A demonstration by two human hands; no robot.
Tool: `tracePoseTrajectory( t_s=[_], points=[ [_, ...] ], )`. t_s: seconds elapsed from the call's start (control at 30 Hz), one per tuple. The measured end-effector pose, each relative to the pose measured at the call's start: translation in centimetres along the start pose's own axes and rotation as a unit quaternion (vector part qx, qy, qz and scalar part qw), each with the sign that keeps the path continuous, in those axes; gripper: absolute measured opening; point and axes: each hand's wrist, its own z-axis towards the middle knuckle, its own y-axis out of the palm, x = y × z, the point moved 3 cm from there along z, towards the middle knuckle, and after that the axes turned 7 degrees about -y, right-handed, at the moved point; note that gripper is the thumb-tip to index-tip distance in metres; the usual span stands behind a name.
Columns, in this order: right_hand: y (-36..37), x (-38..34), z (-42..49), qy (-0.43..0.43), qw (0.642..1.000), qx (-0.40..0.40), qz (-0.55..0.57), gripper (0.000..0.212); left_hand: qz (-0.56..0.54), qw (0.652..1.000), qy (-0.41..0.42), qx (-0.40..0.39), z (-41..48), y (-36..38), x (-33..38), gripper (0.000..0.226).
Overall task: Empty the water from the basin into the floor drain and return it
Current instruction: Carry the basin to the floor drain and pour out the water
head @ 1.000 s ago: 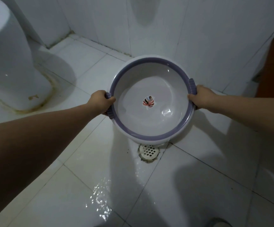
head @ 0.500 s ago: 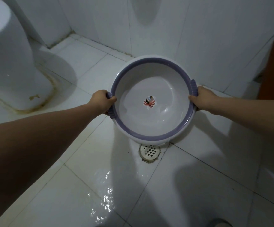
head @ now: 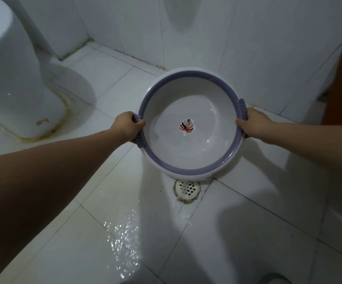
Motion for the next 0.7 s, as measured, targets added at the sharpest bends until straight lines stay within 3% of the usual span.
tracePoseTrajectory(
  t_s=[0.7],
  points=[
    [0.51,0.53,-0.62,-0.012,1.000,-0.009,0.001,0.030,-0.007,1.000,0.000,-0.012,-0.03,0.22,-0.86,0.020]
  ],
)
